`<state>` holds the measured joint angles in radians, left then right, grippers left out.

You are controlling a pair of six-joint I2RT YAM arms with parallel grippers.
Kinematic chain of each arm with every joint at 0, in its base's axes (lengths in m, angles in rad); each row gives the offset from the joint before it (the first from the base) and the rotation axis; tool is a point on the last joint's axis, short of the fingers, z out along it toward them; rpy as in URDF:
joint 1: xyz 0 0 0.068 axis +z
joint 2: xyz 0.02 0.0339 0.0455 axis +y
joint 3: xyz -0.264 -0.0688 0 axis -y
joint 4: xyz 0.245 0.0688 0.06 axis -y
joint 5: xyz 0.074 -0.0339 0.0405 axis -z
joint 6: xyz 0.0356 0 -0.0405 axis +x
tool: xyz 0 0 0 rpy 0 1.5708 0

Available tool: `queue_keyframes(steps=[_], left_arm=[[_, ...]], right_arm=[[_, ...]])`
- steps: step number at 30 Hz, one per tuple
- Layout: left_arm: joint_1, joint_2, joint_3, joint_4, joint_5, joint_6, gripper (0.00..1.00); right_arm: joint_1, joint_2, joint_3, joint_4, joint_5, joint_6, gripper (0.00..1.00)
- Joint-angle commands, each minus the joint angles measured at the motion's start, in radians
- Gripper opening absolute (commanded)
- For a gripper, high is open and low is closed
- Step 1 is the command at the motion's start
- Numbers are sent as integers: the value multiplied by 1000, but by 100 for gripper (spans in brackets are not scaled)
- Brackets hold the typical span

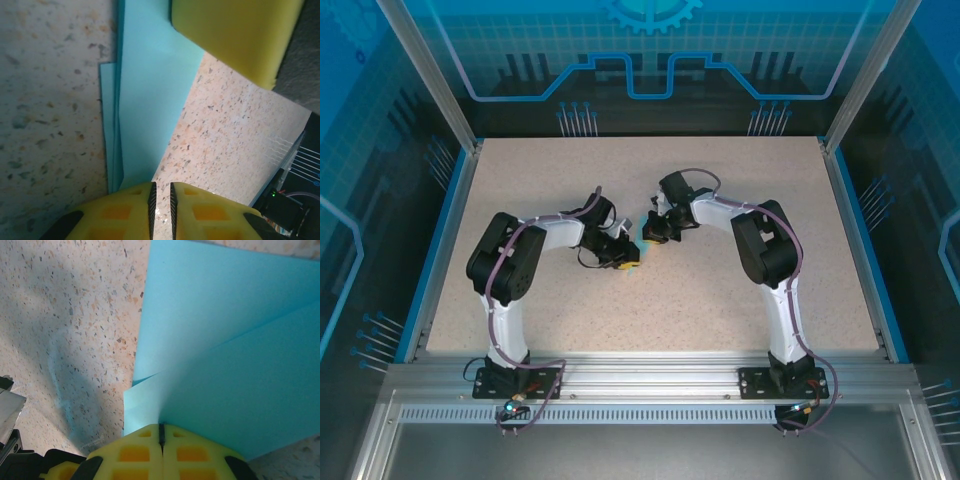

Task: Fold a paper plane with a square sheet of paper (fold left side to right side)
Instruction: Fold the wing for the fifth time at the center of the table, then turn over the paper plane at the center of the table.

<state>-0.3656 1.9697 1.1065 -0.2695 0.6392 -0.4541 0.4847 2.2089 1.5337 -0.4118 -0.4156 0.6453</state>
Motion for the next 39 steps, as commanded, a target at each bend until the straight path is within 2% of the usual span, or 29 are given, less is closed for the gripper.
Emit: queue_keyframes(steps=[1, 16, 25, 27, 29, 31, 33, 35, 39], left_arm=[[-6, -25, -37, -72, -56, 35, 19], [-6, -130, -148, -76, -64, 44, 18], [11, -264, -164, -58, -56, 9, 20], [19, -305, -171, -46, -74, -8, 27], [26, -343, -179, -36, -106, -22, 33], [37, -383, -191, -20, -146, -36, 35], [49, -429, -209, 6, -190, -59, 44], [64, -474, -238, 46, -233, -85, 53], [96, -539, -263, 72, -311, -106, 68]], right_arm=[[11, 63, -8, -126, 91, -24, 5], [9, 58, 14, -127, 88, -44, 5], [-4, -54, 96, -138, 130, -94, 10], [-3, -94, 94, -155, 168, -96, 14], [-2, -147, 72, -163, 208, -86, 23], [10, -205, 34, -169, 262, -62, 35], [27, -246, 3, -185, 322, -28, 50], [50, -259, -12, -211, 362, 8, 61], [106, -239, 2, -264, 432, 99, 72]])
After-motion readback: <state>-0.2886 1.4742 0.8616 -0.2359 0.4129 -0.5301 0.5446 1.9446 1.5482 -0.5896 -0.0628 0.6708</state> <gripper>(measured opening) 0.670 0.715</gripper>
